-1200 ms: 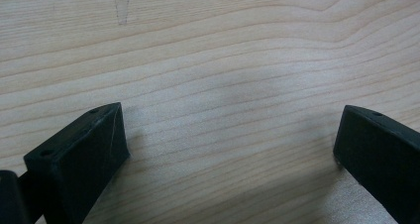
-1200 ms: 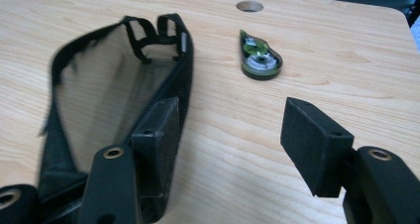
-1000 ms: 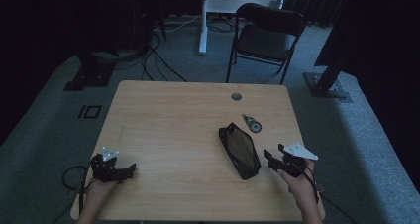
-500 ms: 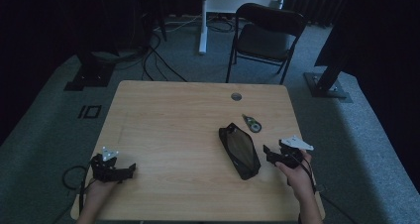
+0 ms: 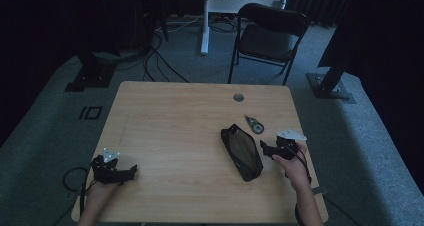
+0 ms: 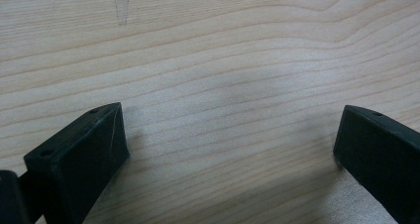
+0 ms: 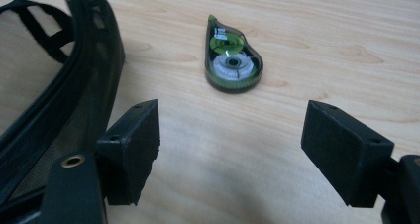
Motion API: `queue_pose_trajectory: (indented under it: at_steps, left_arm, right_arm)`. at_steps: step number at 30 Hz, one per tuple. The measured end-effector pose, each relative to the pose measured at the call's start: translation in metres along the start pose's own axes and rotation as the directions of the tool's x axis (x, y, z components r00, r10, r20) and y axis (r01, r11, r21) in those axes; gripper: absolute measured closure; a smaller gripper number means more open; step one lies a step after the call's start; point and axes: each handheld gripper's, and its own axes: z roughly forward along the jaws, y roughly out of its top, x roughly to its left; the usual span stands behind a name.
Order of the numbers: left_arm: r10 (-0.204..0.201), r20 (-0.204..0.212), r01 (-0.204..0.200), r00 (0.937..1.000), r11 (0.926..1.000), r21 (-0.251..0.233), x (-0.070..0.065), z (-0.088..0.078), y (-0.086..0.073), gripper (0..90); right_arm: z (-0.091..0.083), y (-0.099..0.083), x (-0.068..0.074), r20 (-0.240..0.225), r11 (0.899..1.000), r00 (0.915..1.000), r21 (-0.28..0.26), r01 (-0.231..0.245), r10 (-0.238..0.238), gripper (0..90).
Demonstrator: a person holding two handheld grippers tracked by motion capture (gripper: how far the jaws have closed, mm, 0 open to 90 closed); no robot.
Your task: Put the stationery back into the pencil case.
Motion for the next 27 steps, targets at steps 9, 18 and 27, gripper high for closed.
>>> queue_pose_trajectory:
  at_steps: [9,18,27]
  left_arm:
    - [0.0,0.0,0.0,1.0,1.0,0.001,0.0,0.0,0.0,0.2]
    - [0.0,0.0,0.0,1.0,1.0,0.001,0.0,0.0,0.0,0.2]
    - [0.0,0.0,0.0,1.0,1.0,0.001,0.0,0.0,0.0,0.2]
  right_arm:
    - [0.021,0.01,-0.006,-0.005,1.0,0.9998,0.016,0.018,-0.018,22.5]
    - [0.042,0.022,-0.012,-0.004,0.999,0.9998,0.03,0.018,-0.018,22.6]
    - [0.06,0.034,-0.013,-0.012,0.999,0.9997,0.033,0.021,-0.02,23.5]
